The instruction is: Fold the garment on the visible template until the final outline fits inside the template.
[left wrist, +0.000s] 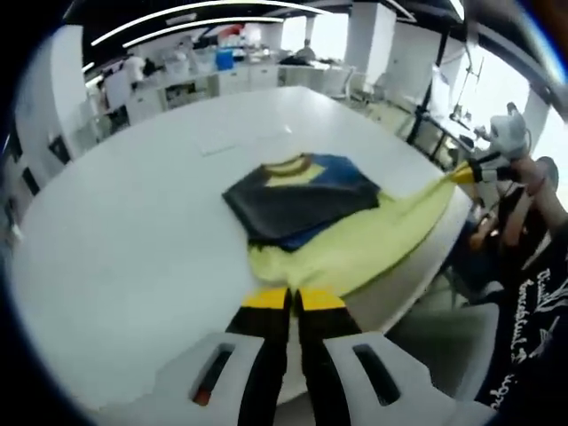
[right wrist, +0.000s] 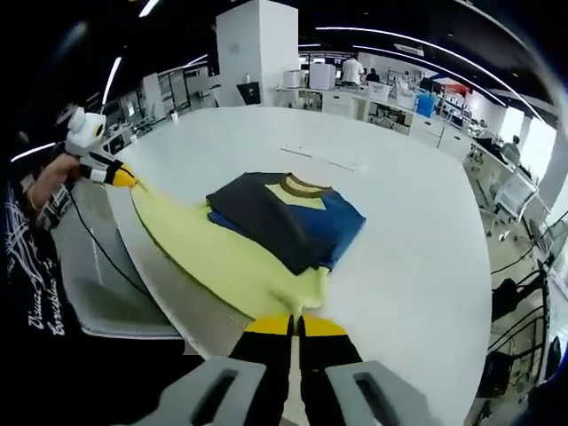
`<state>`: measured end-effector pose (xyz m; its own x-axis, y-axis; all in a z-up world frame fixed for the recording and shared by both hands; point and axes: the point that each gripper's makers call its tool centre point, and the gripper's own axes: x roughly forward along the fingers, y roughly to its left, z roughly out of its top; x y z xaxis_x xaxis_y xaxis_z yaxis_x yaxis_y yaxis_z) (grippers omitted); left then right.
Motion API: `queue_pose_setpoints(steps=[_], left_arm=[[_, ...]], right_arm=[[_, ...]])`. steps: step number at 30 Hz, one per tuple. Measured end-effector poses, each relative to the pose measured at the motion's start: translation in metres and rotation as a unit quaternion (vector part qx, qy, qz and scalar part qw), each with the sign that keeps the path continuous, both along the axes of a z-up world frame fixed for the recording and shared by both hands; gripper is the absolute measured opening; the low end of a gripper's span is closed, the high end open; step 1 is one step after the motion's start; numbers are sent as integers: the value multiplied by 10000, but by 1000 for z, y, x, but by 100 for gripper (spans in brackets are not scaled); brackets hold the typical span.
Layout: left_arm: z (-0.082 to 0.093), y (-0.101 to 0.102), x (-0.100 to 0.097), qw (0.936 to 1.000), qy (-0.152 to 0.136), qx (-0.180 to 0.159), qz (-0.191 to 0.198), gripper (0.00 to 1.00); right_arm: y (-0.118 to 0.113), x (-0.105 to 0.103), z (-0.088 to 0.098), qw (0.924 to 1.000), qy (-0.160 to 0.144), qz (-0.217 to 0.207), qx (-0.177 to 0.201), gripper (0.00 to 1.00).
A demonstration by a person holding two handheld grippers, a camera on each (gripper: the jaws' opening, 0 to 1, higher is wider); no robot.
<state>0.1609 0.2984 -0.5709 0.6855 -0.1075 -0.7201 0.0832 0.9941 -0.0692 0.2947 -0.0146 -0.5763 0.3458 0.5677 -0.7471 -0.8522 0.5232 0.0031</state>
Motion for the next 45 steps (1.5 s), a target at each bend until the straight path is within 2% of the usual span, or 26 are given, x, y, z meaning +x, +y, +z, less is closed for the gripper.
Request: queue_pose_setpoints(steps=[8, 18, 27, 40, 45], left_arm=[[12, 13, 27, 9998, -171, 126, 28, 0], [26, 32, 69, 9983, -539, 178, 134, 0], [23, 48, 99, 9977, -603, 225, 196, 0], [25, 65, 138, 9957, -793, 290, 383, 0], [22, 71, 151, 9946, -836, 458, 413, 0]], right_arm=[[15, 29, 12, 9996, -249, 115, -32, 0], [30, 70, 21, 9990, -443, 103, -22, 0], [46, 107, 18, 9985, -543, 94, 15, 0], [62, 149, 20, 9972, -741, -10, 78, 0], [69, 162, 16, 9970, -764, -75, 104, 0]])
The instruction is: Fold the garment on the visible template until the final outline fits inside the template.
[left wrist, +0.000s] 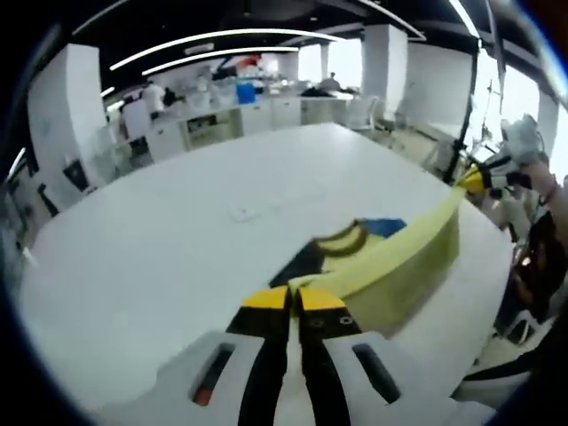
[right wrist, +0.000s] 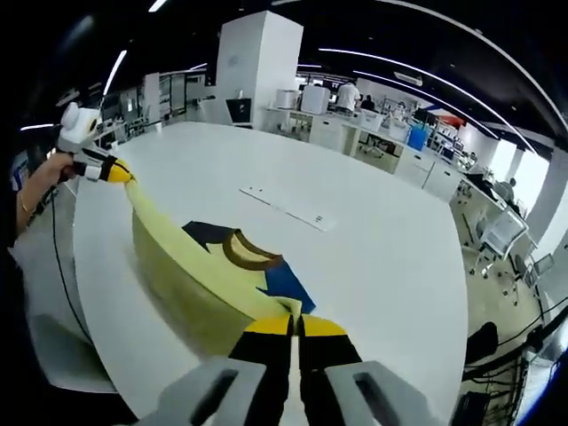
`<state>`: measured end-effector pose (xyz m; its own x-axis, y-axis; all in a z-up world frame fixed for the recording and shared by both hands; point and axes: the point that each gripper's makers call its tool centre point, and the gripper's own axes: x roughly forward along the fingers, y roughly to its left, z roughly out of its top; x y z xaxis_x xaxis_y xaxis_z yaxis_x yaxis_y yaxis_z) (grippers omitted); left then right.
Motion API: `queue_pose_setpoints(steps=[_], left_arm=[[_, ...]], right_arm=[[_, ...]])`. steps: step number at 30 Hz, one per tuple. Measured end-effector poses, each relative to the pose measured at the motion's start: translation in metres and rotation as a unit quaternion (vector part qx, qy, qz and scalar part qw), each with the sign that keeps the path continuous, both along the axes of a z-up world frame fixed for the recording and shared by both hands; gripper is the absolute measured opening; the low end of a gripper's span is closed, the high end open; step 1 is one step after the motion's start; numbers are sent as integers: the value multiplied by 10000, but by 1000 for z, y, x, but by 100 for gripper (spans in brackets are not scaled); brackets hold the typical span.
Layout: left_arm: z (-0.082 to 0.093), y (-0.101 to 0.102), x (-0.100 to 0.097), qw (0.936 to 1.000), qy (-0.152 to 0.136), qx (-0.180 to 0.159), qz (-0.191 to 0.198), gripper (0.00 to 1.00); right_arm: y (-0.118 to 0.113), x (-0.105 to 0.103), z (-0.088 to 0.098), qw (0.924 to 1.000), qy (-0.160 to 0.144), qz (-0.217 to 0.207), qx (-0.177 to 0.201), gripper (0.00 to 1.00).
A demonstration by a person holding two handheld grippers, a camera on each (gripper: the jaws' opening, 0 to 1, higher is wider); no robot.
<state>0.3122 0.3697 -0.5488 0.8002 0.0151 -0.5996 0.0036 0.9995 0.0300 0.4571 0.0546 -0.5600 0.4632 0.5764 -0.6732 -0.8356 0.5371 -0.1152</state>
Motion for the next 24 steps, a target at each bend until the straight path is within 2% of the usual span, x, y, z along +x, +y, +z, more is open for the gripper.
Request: queue_pose_setpoints(steps=[11, 15, 24], left_arm=[[-7, 10, 27, 9997, -124, -35, 213, 0], [-13, 16, 37, 9988, -140, -236, 395, 0], [-32, 27, 58, 9982, -155, -379, 435, 0]], right_arm=[[8, 25, -16, 9995, -192, -120, -224, 0], [12, 33, -22, 9992, -234, -151, -298, 0], [21, 56, -42, 9990, -145, -375, -180, 0]])
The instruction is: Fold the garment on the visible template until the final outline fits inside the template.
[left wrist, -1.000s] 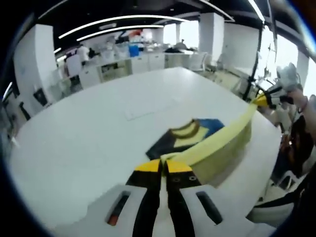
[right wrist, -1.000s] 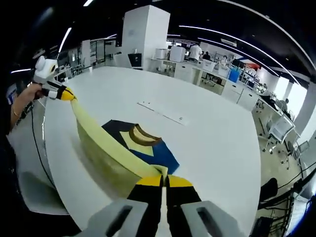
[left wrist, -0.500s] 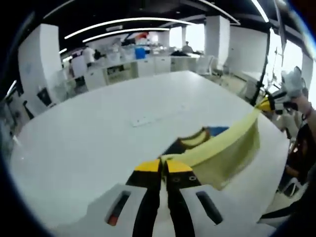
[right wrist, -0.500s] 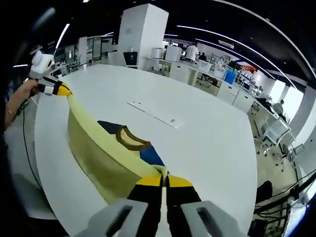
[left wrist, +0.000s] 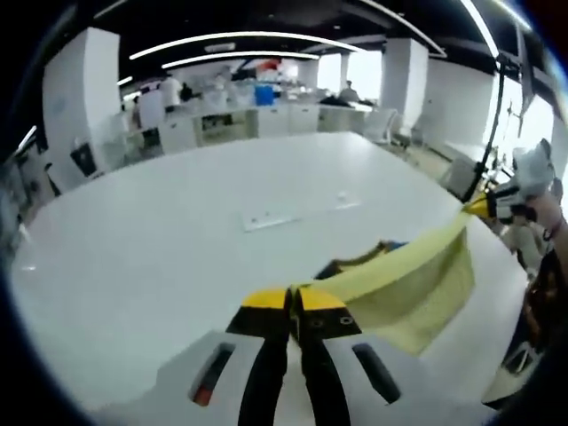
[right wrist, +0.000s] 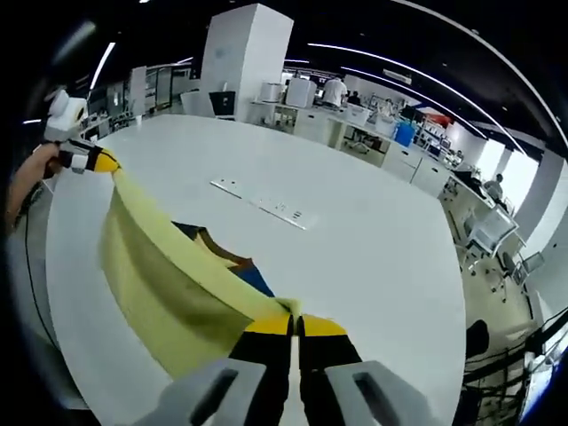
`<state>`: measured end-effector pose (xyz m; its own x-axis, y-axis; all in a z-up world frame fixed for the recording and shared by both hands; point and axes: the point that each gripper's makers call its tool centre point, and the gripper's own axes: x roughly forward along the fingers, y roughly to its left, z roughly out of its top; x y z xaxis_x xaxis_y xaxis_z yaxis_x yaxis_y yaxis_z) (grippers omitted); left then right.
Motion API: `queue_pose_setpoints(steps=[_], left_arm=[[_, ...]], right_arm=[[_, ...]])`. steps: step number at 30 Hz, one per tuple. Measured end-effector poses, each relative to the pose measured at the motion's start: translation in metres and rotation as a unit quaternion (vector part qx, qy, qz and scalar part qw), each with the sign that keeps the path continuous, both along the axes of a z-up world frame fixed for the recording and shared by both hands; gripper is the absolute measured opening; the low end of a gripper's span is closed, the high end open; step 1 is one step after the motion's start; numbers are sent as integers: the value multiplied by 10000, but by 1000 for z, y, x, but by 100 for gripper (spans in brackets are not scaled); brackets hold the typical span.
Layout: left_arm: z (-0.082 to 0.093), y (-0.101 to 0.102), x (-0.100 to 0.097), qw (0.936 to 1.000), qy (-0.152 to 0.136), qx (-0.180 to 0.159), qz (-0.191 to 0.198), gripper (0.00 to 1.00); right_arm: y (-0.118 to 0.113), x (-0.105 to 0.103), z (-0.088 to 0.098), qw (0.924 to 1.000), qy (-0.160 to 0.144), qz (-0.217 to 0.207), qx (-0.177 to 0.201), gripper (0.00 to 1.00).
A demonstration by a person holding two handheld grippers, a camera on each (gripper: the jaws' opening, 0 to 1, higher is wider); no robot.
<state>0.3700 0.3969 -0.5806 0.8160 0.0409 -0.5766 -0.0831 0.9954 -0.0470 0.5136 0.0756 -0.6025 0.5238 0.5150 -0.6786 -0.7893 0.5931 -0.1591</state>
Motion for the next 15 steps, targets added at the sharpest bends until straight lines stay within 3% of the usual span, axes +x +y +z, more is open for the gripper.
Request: queue_pose_setpoints(steps=[8, 15], left_arm=[[-25, 9, 14, 9998, 76, -75, 156, 0], [-54, 15, 24, 9986, 171, -373, 338, 0]], right_arm=[[9, 14, -24, 9997, 200, -130, 95, 0], [13, 24, -52, 9983, 467, -306, 152, 0]])
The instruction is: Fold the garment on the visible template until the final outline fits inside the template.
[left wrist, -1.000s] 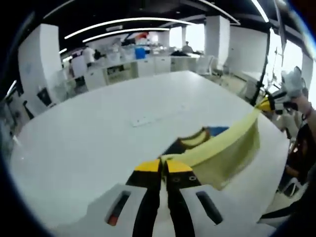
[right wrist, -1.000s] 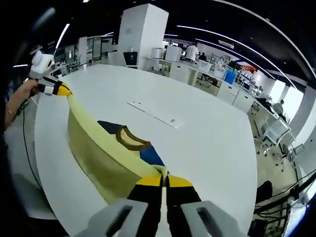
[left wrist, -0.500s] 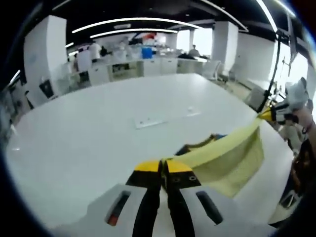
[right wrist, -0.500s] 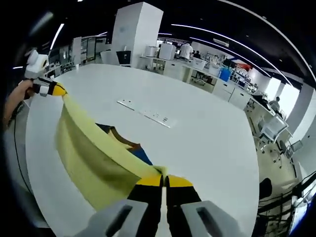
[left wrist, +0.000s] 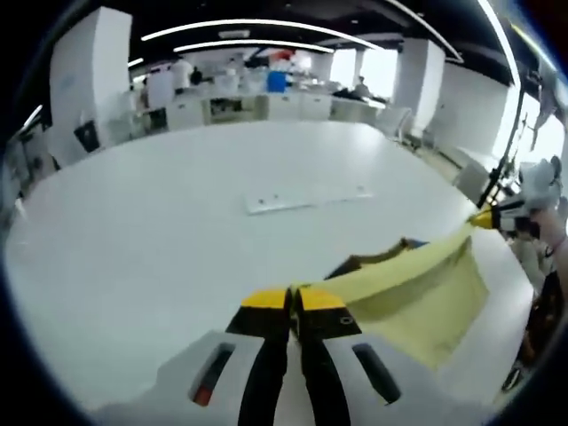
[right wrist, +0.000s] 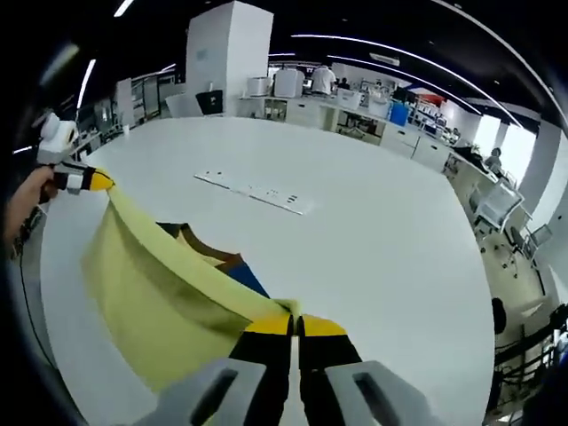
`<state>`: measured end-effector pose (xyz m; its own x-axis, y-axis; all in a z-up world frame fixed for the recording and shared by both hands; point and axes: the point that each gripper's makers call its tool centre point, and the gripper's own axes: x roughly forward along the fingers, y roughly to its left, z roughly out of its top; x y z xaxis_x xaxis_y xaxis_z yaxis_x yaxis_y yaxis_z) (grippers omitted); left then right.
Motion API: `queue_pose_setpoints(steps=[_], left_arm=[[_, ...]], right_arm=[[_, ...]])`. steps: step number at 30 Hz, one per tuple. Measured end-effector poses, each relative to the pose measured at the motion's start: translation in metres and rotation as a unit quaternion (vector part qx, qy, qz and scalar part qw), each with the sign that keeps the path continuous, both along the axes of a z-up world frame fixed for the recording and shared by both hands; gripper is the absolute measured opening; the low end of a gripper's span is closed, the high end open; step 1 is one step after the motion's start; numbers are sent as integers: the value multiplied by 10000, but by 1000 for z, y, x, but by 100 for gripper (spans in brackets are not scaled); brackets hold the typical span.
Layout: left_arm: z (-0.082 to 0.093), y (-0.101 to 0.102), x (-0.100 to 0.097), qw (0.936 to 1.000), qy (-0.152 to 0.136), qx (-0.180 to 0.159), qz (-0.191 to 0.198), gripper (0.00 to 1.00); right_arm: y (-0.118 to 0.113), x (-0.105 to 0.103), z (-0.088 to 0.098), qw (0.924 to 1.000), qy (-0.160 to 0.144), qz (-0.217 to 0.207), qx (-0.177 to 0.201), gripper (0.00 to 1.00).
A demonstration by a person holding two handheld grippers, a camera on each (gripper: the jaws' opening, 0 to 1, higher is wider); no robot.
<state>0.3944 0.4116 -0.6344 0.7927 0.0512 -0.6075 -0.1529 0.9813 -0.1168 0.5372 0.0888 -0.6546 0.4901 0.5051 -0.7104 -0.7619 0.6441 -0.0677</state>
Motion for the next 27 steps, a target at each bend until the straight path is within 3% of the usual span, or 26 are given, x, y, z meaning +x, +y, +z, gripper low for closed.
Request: queue_pose_setpoints(steps=[10, 17, 27], left_arm=[[-22, 9, 6, 9997, 16, -208, 154, 0], [-48, 11, 9, 9995, 171, -150, 223, 0], [-62, 14, 9, 9992, 224, -186, 259, 0]], right_arm=[[6, 9, -22, 9990, 305, -240, 243, 0], [10, 11, -36, 9990, 329, -275, 85, 0], [11, 12, -49, 9988, 410, -277, -28, 0]])
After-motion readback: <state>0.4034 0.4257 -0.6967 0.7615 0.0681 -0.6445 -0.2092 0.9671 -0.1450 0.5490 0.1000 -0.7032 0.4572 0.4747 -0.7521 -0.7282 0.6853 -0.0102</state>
